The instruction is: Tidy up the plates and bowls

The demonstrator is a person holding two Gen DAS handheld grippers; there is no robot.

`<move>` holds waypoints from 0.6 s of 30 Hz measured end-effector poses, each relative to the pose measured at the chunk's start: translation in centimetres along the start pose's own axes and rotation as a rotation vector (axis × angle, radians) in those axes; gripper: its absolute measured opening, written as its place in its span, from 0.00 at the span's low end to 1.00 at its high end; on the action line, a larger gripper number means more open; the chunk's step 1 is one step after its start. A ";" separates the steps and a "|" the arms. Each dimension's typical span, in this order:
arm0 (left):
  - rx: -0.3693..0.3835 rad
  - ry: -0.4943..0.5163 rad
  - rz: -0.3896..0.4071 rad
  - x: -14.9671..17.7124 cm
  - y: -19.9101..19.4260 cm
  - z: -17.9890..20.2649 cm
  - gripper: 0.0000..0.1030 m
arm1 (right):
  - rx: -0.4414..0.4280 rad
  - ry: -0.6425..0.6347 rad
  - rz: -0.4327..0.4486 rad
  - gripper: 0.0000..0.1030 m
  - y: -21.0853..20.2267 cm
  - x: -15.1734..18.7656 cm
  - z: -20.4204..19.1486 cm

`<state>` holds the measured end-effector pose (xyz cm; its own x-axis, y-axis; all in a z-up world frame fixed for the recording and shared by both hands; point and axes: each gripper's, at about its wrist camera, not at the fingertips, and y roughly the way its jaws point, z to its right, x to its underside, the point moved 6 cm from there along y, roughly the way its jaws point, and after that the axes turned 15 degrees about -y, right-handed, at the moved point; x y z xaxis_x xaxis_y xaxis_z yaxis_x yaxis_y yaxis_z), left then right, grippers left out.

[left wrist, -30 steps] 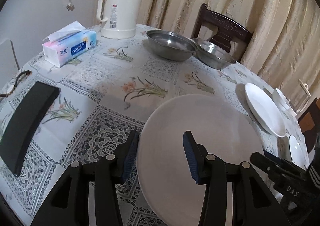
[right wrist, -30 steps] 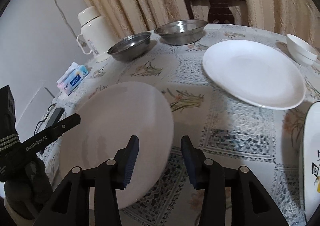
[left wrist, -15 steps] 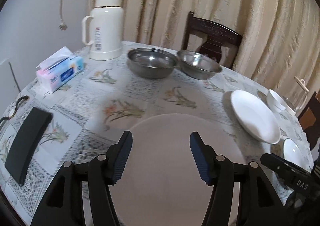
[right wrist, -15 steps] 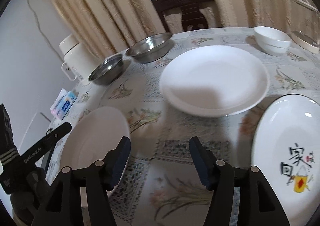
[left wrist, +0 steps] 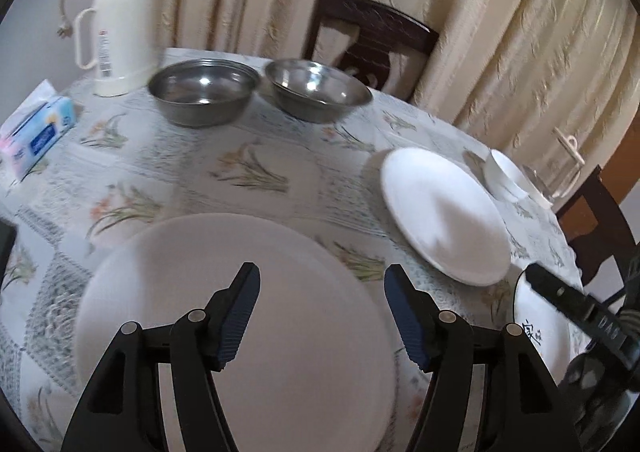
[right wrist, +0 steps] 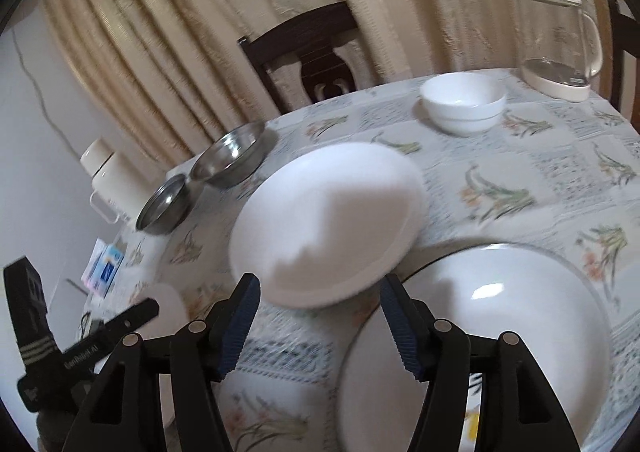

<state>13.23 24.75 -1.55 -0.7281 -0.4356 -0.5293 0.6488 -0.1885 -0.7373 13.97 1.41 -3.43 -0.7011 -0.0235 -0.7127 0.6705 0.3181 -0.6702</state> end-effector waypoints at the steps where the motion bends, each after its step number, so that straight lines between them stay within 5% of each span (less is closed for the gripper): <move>1: 0.000 0.006 -0.005 0.1 0.3 0.5 0.64 | 0.002 0.008 -0.002 0.64 0.0 -0.4 0.7; 7: 0.032 0.028 -0.052 -0.3 2.4 3.7 0.67 | 0.025 0.020 -0.018 0.64 0.7 -2.0 3.4; 18: 0.052 -0.052 -0.176 -2.0 7.4 5.5 0.68 | -0.067 0.118 -0.099 0.64 4.2 -3.9 7.0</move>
<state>20.71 19.44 -3.62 -0.8197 -0.4367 -0.3706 0.5240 -0.3105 -0.7931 21.22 -3.83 -4.86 -0.7890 0.0523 -0.6121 0.5820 0.3826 -0.7175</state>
